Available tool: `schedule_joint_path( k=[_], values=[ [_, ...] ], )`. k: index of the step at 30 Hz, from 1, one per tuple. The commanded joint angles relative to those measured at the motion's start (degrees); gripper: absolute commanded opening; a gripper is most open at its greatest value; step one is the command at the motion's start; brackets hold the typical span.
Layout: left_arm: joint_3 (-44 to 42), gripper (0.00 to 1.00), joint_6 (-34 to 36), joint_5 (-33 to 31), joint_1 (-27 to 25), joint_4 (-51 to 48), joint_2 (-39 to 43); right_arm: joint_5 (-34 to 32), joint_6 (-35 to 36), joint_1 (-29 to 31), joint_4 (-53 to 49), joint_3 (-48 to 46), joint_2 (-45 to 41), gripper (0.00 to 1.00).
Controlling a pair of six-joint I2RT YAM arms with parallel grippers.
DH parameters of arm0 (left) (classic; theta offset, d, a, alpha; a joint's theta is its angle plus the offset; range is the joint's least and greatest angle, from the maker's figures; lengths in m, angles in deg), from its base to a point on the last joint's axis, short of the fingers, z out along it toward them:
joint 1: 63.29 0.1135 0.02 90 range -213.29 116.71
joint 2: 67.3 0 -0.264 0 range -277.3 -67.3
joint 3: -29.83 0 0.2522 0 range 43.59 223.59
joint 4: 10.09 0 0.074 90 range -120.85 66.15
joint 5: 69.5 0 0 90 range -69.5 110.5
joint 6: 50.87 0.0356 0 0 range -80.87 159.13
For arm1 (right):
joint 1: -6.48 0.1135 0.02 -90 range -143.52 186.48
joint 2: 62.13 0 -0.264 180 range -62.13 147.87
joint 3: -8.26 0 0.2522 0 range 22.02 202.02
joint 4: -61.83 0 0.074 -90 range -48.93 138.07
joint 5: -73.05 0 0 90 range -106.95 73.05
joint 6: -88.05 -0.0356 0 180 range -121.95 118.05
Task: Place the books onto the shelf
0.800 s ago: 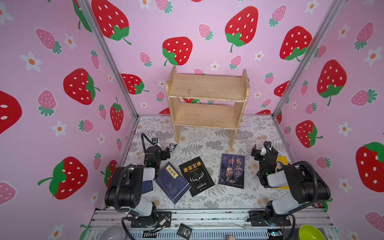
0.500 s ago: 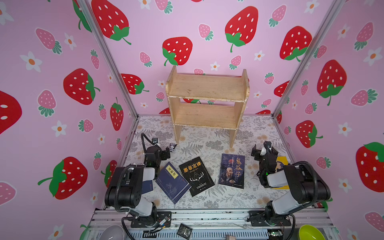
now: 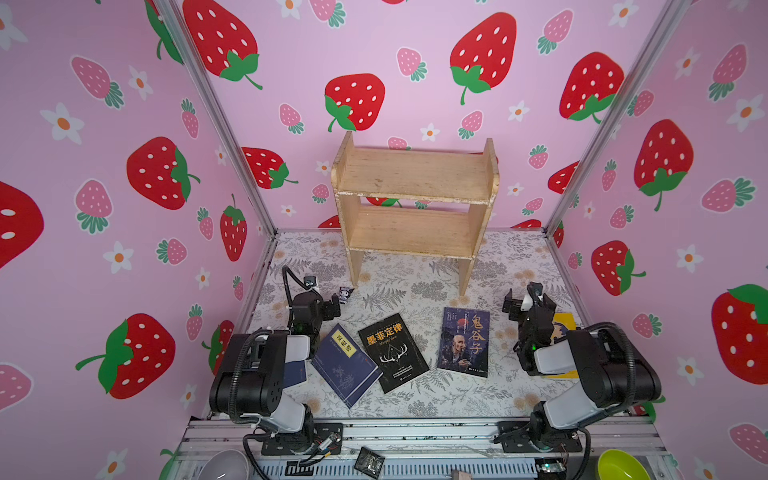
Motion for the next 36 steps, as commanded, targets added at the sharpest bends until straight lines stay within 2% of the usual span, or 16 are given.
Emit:
schedule_joint_path(
  k=[1, 11, 12, 16, 19, 22, 25, 27, 31, 33, 36],
  values=[
    [1.66, 0.99, 1.01, 0.41, 0.17, 0.7, -0.22, 0.16, 0.33, -0.29, 1.08, 0.33, -0.05, 1.0],
    [1.86, 0.99, 0.48, -0.76, 0.23, 0.78, 0.05, 0.43, 0.51, -0.32, 1.87, 0.02, -0.65, 1.0],
    [3.3, 0.99, -0.22, -2.0, 0.11, -2.68, 1.39, 0.99, 0.85, -0.24, -0.07, 0.18, -2.78, 1.0],
    [12.05, 0.99, -2.94, -2.96, -0.24, -25.41, 12.54, -0.45, -2.36, -0.04, -22.15, 5.27, -17.54, 1.0],
    [16.28, 0.99, -12.26, -3.12, -1.96, -35.89, 19.56, 5.22, -7.52, 0.6, -36.95, 9.72, -27.33, 1.0],
    [20.08, 0.99, -20.92, -3.9, -5.44, -47.52, 24.21, 10.33, -12.96, 2.9, -47.76, 13.12, -33.48, 1.0],
    [19.54, 0.99, -30.01, 0.07, -10.79, -53.12, 29.75, 14.67, -21.19, 7.36, -58.35, 16.28, -37.11, 1.0],
    [17.6, 0.99, -34.82, 1.96, -14.98, -54.12, 32.93, 18.14, -26.4, 11.3, -60.91, 16.57, -37.67, 1.0],
    [13.24, 0.99, -44.63, 3.33, -22.94, -55.27, 37.38, 20.44, -34.05, 24.24, -58.38, 14.92, -36.88, 1.0],
    [11.92, 0.99, -47.74, 4.45, -26.63, -55.59, 37.48, 21.09, -36.87, 29.92, -57.5, 15.72, -34.23, 1.0],
    [11.25, 0.99, -52.66, 2.42, -32.7, -57.9, 36.32, 20.72, -39.65, 36.3, -57.94, 18.71, -30.01, 1.0]
  ],
)
